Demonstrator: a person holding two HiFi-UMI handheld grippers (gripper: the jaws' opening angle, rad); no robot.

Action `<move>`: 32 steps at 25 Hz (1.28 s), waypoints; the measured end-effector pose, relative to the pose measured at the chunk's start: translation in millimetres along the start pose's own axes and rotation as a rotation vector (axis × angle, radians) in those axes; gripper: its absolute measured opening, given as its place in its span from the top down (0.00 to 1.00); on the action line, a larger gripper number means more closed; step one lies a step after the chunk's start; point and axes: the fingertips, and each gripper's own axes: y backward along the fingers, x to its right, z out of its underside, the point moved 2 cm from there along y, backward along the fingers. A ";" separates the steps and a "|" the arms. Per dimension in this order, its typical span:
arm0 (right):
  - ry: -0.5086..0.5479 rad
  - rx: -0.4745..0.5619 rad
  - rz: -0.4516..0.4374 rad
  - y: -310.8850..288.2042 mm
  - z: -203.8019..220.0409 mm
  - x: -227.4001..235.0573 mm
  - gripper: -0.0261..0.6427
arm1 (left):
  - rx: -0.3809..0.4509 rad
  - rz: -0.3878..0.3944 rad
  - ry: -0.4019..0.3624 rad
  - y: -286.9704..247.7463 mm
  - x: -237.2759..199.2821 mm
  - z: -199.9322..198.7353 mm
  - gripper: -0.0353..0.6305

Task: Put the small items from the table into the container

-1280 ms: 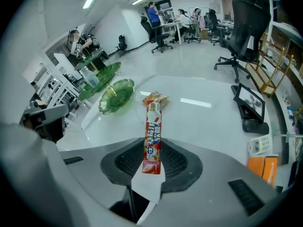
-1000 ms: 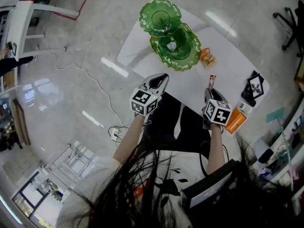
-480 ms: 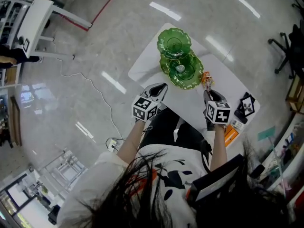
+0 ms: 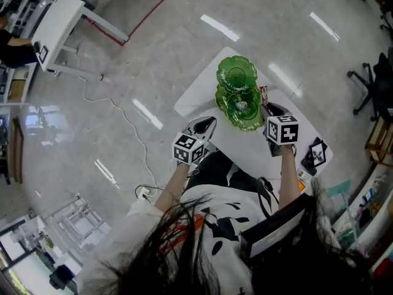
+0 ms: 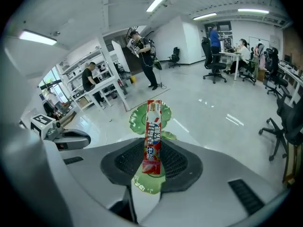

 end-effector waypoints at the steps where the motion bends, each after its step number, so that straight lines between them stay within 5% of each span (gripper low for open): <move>1: 0.017 -0.003 -0.014 -5.9 -8.3 -4.6 0.80 | 0.007 -0.006 0.004 1.5 -3.1 -3.0 0.93; 9: 0.106 -0.070 -0.092 -68.8 -47.9 -30.6 0.80 | 0.042 -0.051 0.037 7.3 -26.1 -16.8 0.93; 16: 0.113 -0.148 -0.076 -120.9 -69.2 -35.1 0.80 | 0.041 -0.058 0.069 11.7 -35.4 -12.1 0.93; 26: 0.350 -0.299 -0.046 -159.5 -68.3 -36.1 0.80 | 0.015 -0.060 0.095 23.8 -39.4 6.0 0.93; 32: 0.309 -0.301 -0.058 -165.1 -63.2 -39.7 0.79 | 0.022 -0.066 0.093 27.6 -46.7 2.8 0.93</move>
